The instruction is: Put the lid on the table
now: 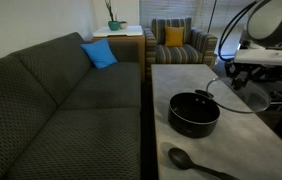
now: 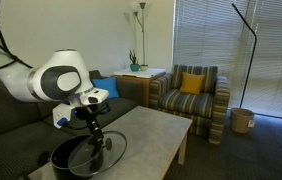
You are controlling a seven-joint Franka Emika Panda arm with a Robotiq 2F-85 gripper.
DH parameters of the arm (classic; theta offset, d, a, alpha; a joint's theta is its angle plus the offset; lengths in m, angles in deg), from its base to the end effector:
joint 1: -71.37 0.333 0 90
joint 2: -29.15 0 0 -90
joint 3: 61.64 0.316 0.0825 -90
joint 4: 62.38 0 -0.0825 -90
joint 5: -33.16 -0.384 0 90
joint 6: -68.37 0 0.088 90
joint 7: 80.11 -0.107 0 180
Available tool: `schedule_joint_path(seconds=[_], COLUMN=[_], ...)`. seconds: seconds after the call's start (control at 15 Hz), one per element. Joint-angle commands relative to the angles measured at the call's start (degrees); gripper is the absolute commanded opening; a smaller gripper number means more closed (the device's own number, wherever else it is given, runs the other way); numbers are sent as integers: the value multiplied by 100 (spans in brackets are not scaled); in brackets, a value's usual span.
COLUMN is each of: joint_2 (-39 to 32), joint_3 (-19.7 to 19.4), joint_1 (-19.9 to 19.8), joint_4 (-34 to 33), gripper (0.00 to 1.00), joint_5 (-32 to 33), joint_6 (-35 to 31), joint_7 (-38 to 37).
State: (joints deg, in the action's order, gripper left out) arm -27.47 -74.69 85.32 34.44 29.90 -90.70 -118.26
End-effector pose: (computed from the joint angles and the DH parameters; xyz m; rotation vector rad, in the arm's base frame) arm 0.6586 0.0193 0.0471 2.8902 -0.8793 0.2570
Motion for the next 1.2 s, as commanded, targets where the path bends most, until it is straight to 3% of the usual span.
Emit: schedule_joint_path(seconds=[0.0, 0.47, 0.8, 1.13], joint_2=[756, 935, 335, -156], joint_3=[-119, 62, 724, 925], joint_1=[0, -446, -1398, -1726], joint_4=[1257, 1951, 1378, 706], gripper=[14, 14, 14, 14], joint_5=[-241, -638, -883, -1018], joint_6=[-445, -671, -560, -446], joint_7=[-113, 77, 818, 1358])
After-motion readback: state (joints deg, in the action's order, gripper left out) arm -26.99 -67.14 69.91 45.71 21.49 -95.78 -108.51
